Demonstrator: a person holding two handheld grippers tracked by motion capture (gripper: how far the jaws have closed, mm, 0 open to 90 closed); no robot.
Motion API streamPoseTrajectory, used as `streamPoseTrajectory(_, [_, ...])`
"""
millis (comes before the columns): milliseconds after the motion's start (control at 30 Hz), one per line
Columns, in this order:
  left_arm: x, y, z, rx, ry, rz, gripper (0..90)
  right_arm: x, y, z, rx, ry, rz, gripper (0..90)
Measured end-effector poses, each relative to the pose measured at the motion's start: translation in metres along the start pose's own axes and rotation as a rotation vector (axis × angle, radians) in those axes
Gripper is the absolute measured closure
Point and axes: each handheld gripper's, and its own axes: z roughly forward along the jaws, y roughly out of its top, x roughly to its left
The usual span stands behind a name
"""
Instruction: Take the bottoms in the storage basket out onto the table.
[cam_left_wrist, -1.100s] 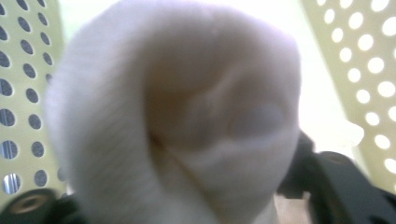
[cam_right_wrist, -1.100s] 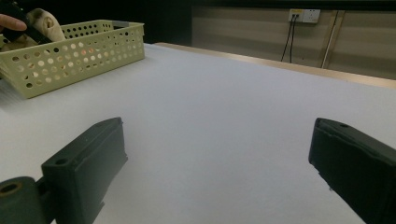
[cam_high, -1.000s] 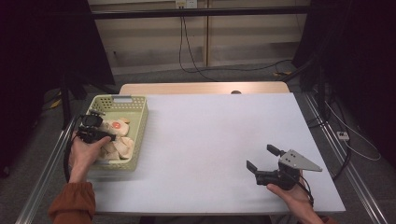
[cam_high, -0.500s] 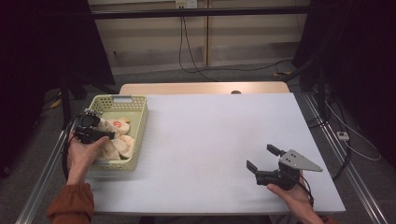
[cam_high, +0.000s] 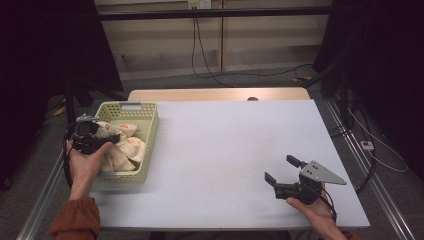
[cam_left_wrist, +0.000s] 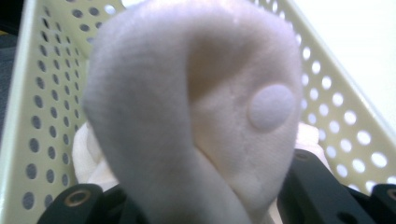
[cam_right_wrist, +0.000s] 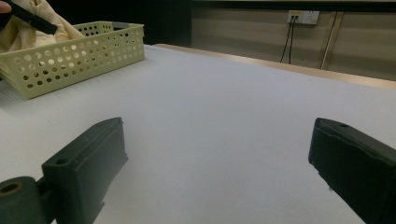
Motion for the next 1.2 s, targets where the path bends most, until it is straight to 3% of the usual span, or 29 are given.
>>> streamPoseTrajectory(400, [-0.003,-0.002,-0.017,-0.104,0.028,0.006,67.4,0.0,0.001,0.002,-0.001,0.006,0.002,3.9])
streamPoseTrajectory(600, [-0.006,-0.006,-0.031,-0.164,0.013,0.01,67.0,0.001,0.002,0.008,0.0,0.026,-0.008,4.0])
streamPoseTrajectory(933, [-0.008,-0.004,-0.045,-0.247,0.016,-0.02,67.0,0.001,0.002,0.009,0.0,0.031,-0.014,3.9])
streamPoseTrajectory(1200, [-0.01,-0.002,-0.057,-0.302,0.035,-0.02,67.0,0.001,0.002,0.009,0.0,0.033,-0.012,3.9])
